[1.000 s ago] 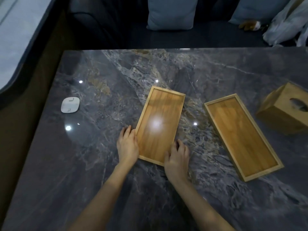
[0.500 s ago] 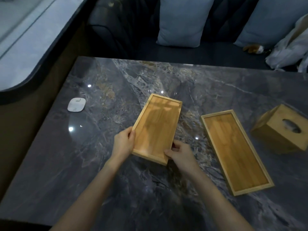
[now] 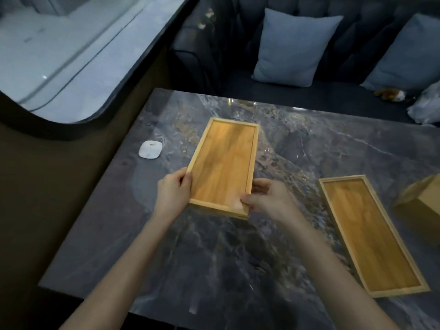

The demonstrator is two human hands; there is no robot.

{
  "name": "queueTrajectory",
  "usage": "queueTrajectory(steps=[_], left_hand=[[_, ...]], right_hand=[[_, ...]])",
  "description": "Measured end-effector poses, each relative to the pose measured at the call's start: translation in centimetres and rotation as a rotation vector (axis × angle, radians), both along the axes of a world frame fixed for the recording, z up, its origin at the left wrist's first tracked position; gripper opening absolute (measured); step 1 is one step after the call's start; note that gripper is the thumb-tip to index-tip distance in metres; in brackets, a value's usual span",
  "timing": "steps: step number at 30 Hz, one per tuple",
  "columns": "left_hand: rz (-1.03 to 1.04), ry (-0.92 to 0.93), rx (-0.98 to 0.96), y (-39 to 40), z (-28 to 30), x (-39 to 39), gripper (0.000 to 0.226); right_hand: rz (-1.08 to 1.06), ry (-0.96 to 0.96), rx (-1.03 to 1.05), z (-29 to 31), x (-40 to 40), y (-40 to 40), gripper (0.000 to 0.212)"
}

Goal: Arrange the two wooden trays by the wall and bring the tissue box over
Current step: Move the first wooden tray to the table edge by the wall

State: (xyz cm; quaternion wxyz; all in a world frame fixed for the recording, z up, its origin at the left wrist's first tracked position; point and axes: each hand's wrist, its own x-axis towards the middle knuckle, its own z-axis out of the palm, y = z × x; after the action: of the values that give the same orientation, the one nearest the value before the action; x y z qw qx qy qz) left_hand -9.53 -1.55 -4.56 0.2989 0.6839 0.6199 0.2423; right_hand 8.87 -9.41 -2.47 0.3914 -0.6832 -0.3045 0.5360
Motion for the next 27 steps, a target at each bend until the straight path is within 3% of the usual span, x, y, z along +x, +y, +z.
queueTrajectory(steps=[7,13,17,27], left_hand=[[0.031,-0.080,0.096,2.2,0.7,-8.0,0.027],[0.058,-0.093,0.064,4.1,-1.5,-14.7,0.024],[0.058,-0.095,0.009,5.3,-2.6,-17.5,0.036],[0.105,-0.086,-0.089,7.3,-7.6,-21.4,0.035]], right_hand=[[0.047,-0.119,0.132,-0.3,-7.8,3.3,0.048],[0.059,-0.122,0.133,-3.7,-14.8,6.1,0.060],[0.050,-0.070,0.087,-6.5,-18.6,7.4,0.058],[0.092,-0.105,0.016,-10.1,-22.5,9.7,0.051]])
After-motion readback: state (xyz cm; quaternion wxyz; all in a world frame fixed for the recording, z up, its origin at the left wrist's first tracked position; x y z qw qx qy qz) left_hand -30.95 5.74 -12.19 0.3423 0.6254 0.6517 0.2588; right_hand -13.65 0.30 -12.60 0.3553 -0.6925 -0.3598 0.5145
